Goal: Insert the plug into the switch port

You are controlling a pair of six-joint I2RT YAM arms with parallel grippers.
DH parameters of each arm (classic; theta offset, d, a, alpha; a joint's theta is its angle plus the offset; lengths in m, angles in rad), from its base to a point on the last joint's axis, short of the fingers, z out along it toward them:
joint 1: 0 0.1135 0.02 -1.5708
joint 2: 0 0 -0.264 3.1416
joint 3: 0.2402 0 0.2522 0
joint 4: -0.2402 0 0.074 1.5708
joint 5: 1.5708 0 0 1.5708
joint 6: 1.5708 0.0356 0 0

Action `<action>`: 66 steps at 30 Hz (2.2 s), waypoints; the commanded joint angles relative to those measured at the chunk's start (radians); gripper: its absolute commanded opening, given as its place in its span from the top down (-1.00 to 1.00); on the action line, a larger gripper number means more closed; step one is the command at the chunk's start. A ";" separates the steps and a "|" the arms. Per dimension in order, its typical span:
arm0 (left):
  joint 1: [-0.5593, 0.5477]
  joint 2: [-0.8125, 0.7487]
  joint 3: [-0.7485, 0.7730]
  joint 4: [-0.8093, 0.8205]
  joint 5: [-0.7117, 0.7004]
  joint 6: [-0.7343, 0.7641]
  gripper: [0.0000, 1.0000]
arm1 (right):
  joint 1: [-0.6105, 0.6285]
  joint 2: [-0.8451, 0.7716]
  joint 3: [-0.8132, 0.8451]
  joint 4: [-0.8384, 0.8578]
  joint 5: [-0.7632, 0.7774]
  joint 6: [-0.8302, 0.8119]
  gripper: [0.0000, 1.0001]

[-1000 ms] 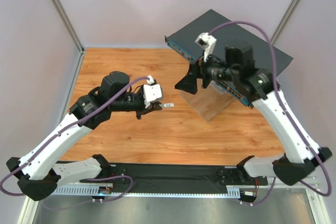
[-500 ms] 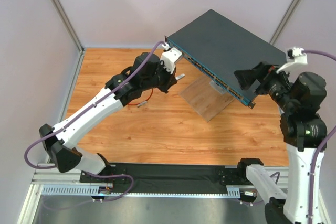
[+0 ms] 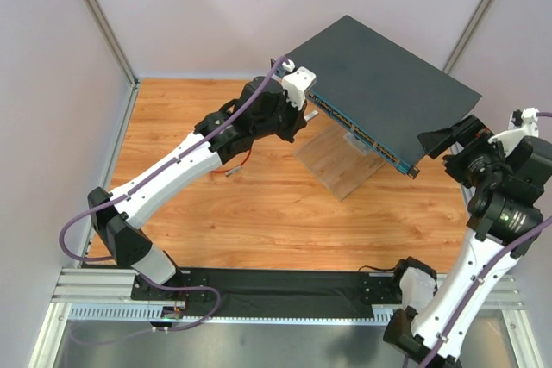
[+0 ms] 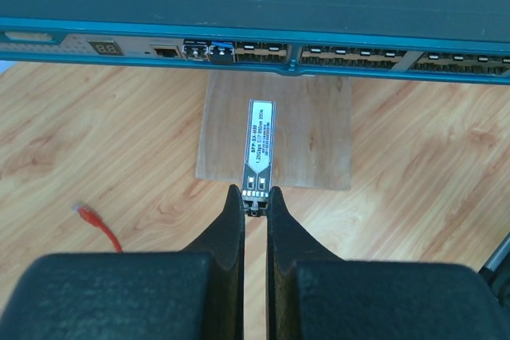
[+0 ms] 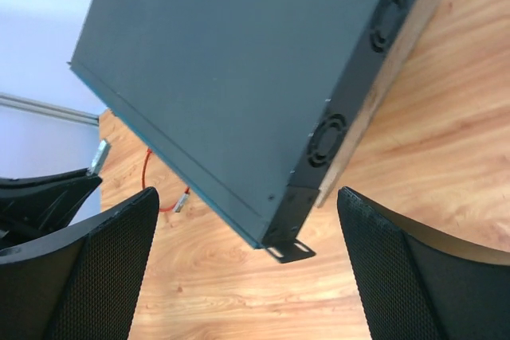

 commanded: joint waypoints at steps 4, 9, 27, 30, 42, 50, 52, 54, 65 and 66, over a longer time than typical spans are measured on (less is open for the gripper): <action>-0.013 -0.024 0.009 0.036 -0.037 -0.015 1.00 | -0.110 0.112 0.051 -0.142 -0.100 -0.135 -0.88; -0.016 -0.024 -0.006 0.063 -0.056 -0.015 1.00 | -0.167 0.201 -0.022 -0.063 -0.251 -0.145 -0.92; -0.048 0.079 0.092 0.047 -0.133 -0.018 1.00 | -0.143 0.214 -0.277 0.356 -0.393 0.071 -0.75; -0.053 0.094 0.111 0.045 -0.148 -0.015 1.00 | -0.141 0.206 -0.329 0.435 -0.422 0.116 -0.64; -0.056 0.133 0.154 0.024 -0.189 -0.027 1.00 | -0.141 0.180 -0.397 0.519 -0.438 0.173 0.99; -0.056 0.130 0.150 0.028 -0.208 -0.019 1.00 | -0.141 0.160 -0.421 0.541 -0.416 0.216 0.99; -0.056 0.134 0.157 0.031 -0.214 -0.016 1.00 | -0.141 0.154 -0.425 0.542 -0.415 0.216 0.99; -0.056 0.140 0.169 0.033 -0.211 -0.013 1.00 | -0.141 0.151 -0.428 0.544 -0.413 0.219 0.99; -0.056 0.159 0.184 0.040 -0.226 -0.004 1.00 | -0.141 0.160 -0.420 0.539 -0.418 0.211 1.00; -0.057 0.160 0.186 0.042 -0.229 -0.004 1.00 | -0.141 0.160 -0.420 0.538 -0.418 0.211 0.99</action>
